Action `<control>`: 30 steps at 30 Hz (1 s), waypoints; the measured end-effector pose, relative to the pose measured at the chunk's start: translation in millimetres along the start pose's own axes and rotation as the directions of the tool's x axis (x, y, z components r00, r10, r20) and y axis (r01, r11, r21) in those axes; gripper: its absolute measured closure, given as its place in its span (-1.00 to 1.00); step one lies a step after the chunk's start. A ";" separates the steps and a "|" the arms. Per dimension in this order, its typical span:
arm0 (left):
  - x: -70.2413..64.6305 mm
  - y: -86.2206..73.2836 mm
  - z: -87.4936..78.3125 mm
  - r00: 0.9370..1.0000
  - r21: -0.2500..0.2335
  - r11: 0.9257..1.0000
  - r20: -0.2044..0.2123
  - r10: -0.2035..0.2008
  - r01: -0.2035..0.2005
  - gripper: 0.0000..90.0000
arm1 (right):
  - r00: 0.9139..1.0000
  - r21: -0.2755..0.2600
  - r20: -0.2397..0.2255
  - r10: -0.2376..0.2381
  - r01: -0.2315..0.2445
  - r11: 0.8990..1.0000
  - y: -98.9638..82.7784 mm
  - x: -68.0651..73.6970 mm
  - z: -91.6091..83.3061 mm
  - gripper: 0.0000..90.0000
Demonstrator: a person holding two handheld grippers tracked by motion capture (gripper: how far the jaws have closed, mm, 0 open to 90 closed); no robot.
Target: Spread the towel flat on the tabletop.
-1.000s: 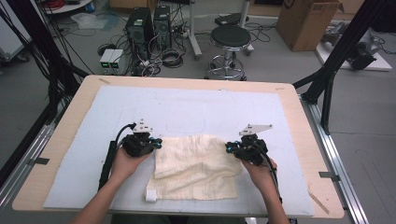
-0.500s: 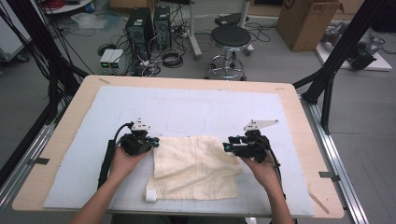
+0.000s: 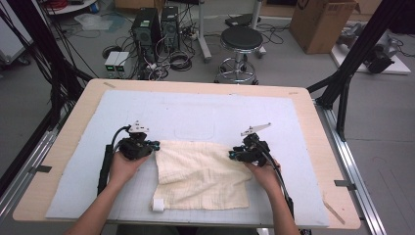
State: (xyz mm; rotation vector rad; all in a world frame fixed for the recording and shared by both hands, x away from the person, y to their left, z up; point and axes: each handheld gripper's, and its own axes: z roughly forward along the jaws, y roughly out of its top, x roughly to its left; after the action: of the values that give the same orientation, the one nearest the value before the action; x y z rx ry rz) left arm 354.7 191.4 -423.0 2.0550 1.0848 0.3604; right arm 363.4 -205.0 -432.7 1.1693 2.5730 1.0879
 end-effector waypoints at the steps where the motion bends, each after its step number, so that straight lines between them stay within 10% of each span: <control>1: 0.1 0.0 0.0 1.000 0.000 1.000 -0.001 0.000 0.000 0.92 | 1.000 -0.007 0.008 -0.001 0.002 1.000 0.2 -0.6 0.1 0.51; 8: -0.8 -0.4 0.5 1.000 0.005 1.000 0.004 0.007 -0.007 0.92 | 0.998 0.012 -0.001 -0.060 0.060 0.998 1.2 8.2 -7.3 0.92; 16: -1.9 -1.5 -0.1 1.000 0.011 1.000 0.001 0.014 -0.014 0.92 | 0.983 0.025 -0.118 -0.137 0.141 0.990 -2.2 33.5 -12.5 0.77; 30: 1.2 -2.4 2.1 1.000 0.023 1.000 0.001 0.010 -0.010 0.92 | 0.999 -0.038 0.037 0.032 -0.031 0.999 -3.6 -7.8 -4.3 0.54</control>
State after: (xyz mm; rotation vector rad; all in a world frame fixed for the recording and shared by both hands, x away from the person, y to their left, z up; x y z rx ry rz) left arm 355.2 192.1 -426.2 2.0816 1.0829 0.3539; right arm 365.0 -214.4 -433.3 1.2136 2.5039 1.1042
